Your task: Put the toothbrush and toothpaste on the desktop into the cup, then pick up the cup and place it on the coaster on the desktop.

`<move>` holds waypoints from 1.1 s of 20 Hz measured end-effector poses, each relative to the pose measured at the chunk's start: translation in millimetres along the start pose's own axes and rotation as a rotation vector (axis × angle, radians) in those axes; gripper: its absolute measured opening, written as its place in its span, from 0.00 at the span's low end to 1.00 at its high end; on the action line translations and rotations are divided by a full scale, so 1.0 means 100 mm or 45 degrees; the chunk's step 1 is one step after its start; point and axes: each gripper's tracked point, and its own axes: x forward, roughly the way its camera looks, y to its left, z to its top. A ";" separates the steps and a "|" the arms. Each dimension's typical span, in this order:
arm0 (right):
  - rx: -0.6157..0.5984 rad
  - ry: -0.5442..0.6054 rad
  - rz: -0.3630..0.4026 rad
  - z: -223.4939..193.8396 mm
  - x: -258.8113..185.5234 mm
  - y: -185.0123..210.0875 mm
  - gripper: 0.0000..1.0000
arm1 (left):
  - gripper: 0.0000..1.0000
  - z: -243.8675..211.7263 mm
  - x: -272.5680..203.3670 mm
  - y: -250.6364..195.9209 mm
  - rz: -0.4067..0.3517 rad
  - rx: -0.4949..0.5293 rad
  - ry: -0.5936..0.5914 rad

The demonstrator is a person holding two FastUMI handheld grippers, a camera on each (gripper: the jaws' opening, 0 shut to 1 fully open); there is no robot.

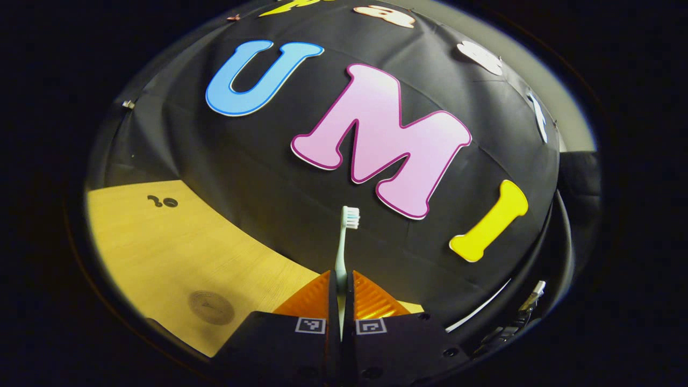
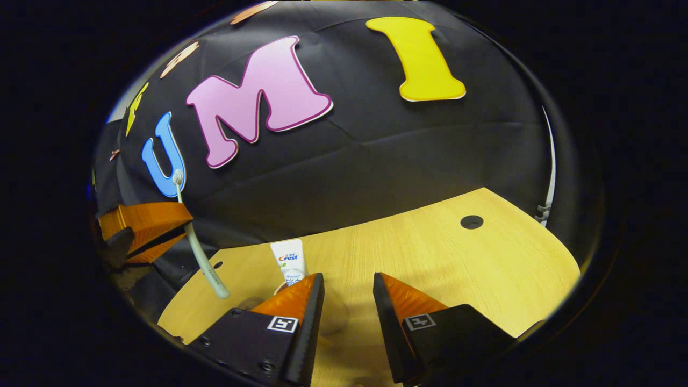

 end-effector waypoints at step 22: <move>0.046 0.044 -0.041 -0.24 -0.07 -0.28 0.57 | 0.09 -1.13 0.34 0.33 0.105 0.174 0.084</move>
